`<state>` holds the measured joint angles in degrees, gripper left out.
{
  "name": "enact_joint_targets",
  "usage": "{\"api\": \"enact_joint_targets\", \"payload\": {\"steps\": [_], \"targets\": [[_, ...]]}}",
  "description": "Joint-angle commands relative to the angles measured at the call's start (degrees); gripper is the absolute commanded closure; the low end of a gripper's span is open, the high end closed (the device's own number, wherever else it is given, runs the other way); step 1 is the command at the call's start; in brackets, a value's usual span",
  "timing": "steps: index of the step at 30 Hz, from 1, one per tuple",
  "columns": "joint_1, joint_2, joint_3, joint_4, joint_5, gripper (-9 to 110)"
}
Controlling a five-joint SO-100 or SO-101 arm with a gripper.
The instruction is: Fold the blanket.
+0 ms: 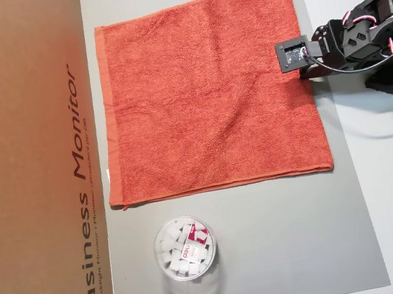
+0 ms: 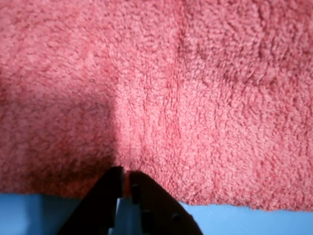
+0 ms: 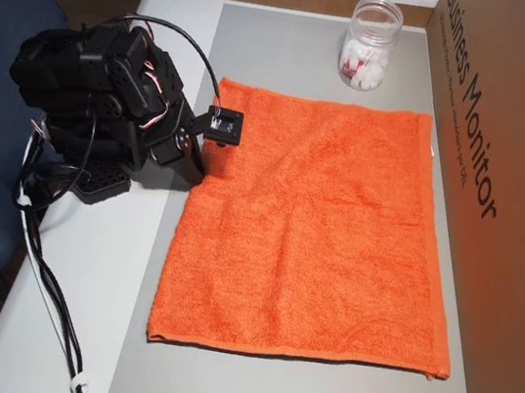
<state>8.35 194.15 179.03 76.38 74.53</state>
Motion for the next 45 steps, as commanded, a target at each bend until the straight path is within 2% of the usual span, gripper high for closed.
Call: {"api": "enact_joint_targets", "payload": {"steps": [1, 45], "targets": [[-0.1, 0.4, 0.4, 0.0, -0.4, 102], [0.5, -0.5, -1.0, 0.4, -0.4, 101]]}}
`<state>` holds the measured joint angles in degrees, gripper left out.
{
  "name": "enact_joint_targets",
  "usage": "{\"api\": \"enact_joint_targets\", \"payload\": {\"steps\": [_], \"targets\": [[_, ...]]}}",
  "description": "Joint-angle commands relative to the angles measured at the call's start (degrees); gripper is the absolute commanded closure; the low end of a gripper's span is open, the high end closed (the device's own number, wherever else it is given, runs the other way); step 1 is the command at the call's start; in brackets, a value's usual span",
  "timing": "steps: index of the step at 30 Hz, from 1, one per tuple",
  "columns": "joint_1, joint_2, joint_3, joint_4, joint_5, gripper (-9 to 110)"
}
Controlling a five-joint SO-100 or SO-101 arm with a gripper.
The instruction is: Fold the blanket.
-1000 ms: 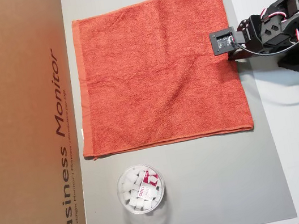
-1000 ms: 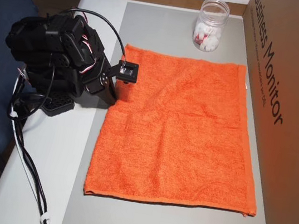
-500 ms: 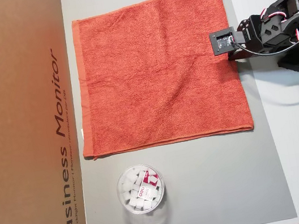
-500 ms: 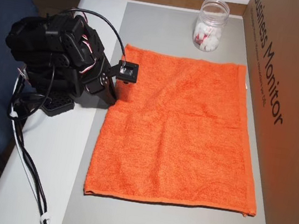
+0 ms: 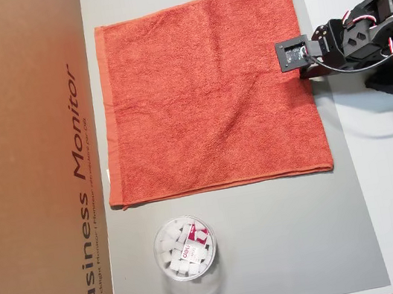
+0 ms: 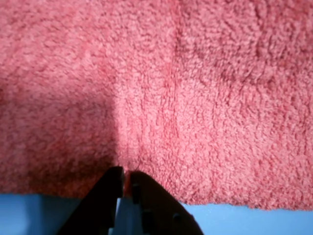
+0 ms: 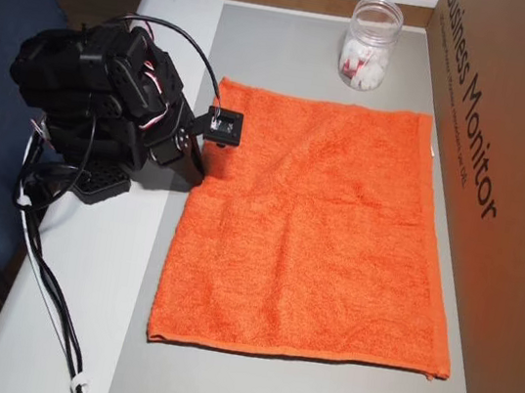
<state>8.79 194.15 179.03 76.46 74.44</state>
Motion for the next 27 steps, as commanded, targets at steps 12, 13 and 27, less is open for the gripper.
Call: {"api": "enact_joint_targets", "payload": {"steps": [12, 13, 27], "targets": [[0.4, -18.8, -15.1, 0.7, 0.5, 101], [0.4, -20.0, -16.4, 0.7, 0.5, 101], [0.5, -29.5, -32.6, 0.8, 0.6, 101]]}}
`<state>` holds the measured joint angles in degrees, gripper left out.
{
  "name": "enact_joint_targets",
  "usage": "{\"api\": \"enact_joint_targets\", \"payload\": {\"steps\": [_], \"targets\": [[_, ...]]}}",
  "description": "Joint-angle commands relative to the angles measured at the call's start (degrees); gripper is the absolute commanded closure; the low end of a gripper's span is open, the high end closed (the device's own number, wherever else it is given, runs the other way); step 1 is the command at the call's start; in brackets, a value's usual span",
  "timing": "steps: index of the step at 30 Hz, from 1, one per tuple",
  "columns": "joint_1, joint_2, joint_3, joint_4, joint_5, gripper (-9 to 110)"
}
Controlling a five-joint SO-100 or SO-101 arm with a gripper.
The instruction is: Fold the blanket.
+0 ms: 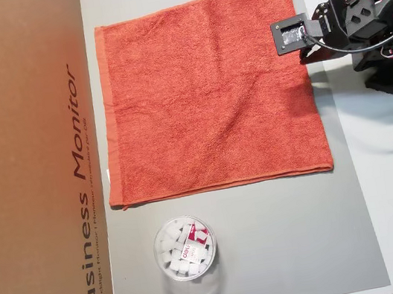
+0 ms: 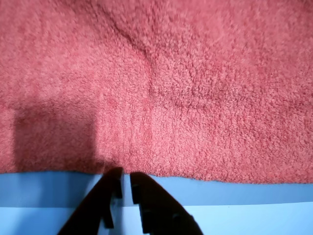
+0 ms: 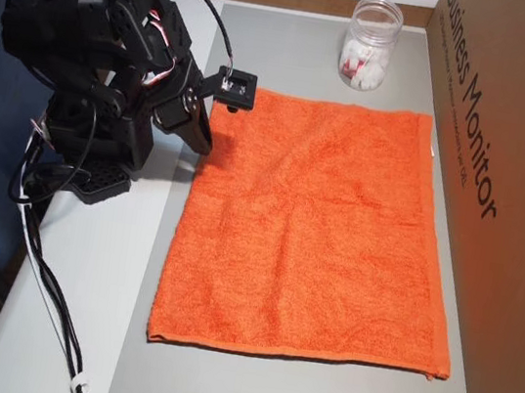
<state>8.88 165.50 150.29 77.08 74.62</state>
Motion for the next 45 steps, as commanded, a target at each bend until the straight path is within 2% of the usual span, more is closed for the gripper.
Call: {"api": "enact_joint_targets", "payload": {"steps": [1, 23, 45], "targets": [[0.4, -1.4, -4.7, 0.2, 0.4, 101], [14.0, -17.3, -22.9, 0.2, 0.4, 101], [34.3, -18.7, -32.3, 0.2, 0.4, 101]]}}
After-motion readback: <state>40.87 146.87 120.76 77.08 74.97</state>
